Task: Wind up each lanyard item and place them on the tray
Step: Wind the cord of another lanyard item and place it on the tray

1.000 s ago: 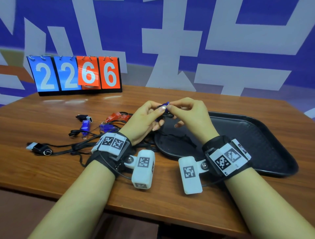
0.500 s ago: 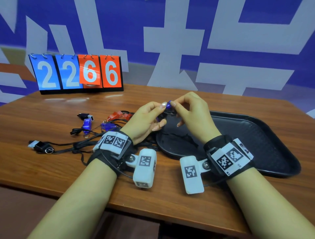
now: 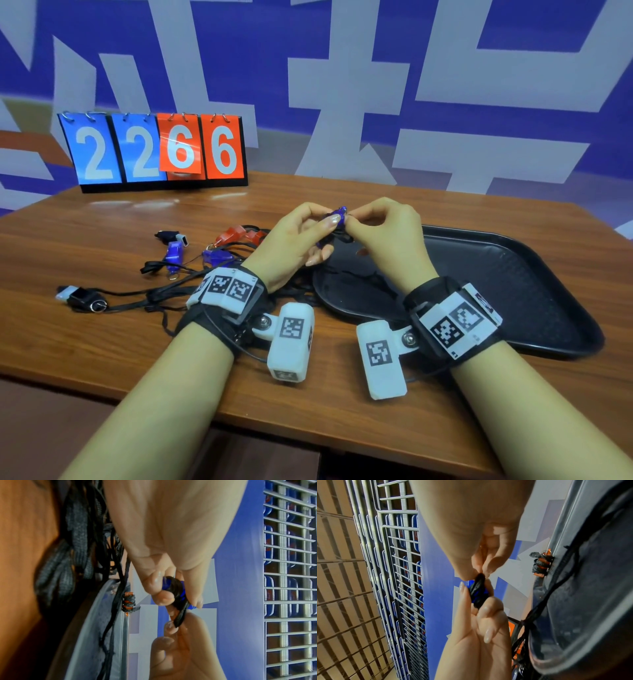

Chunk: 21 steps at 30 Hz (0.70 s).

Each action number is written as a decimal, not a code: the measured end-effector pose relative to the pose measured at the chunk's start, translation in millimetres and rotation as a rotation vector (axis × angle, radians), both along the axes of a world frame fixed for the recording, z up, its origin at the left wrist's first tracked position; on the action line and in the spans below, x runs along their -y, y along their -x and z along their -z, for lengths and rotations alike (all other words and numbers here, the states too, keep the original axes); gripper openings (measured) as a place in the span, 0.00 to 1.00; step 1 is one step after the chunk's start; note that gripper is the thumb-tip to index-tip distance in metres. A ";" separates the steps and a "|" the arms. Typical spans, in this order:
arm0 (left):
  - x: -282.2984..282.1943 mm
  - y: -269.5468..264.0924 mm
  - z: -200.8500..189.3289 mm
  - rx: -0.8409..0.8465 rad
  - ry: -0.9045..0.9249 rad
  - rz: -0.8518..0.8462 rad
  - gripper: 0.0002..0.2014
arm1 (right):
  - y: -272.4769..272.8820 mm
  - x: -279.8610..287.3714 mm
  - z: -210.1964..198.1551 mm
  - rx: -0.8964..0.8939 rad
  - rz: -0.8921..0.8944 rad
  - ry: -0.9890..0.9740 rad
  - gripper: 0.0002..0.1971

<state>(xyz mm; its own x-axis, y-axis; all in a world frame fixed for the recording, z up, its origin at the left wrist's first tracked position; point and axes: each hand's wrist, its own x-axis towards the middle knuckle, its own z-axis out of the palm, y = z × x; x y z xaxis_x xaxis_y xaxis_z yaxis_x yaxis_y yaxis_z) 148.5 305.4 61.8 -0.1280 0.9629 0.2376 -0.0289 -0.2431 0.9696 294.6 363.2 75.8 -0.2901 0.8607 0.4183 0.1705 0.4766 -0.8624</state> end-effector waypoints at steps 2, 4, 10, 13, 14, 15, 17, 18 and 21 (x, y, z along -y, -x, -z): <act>-0.5 -0.6 0.3 -0.016 0.002 -0.011 0.07 | 1.4 -0.3 2.4 -0.056 0.021 0.071 0.04; -1.0 -0.9 0.7 -0.021 -0.003 -0.028 0.07 | 1.8 -0.7 3.6 -0.082 0.029 0.091 0.04; -3.0 -0.5 0.5 0.061 -0.001 -0.069 0.09 | -2.0 -1.2 -2.3 -0.004 -0.030 -0.019 0.07; -3.8 0.9 0.5 0.148 0.015 -0.020 0.07 | -3.3 -3.8 -3.2 0.008 -0.098 -0.066 0.05; -4.1 1.8 0.6 0.173 0.017 0.012 0.08 | -3.8 -4.9 -2.9 -0.001 -0.121 -0.073 0.06; -4.1 3.1 0.8 0.189 0.018 0.050 0.10 | -4.4 -5.9 -2.1 -0.022 -0.150 -0.064 0.07; -3.4 5.1 0.8 0.207 0.016 0.114 0.12 | -5.1 -6.0 -1.1 -0.077 -0.210 -0.011 0.07; -2.8 5.4 0.5 0.205 0.013 0.134 0.13 | -5.0 -5.6 -0.2 -0.102 -0.229 0.025 0.06; -1.1 4.3 -1.4 0.167 0.003 0.163 0.18 | -2.7 -3.5 2.2 -0.172 -0.276 0.164 0.02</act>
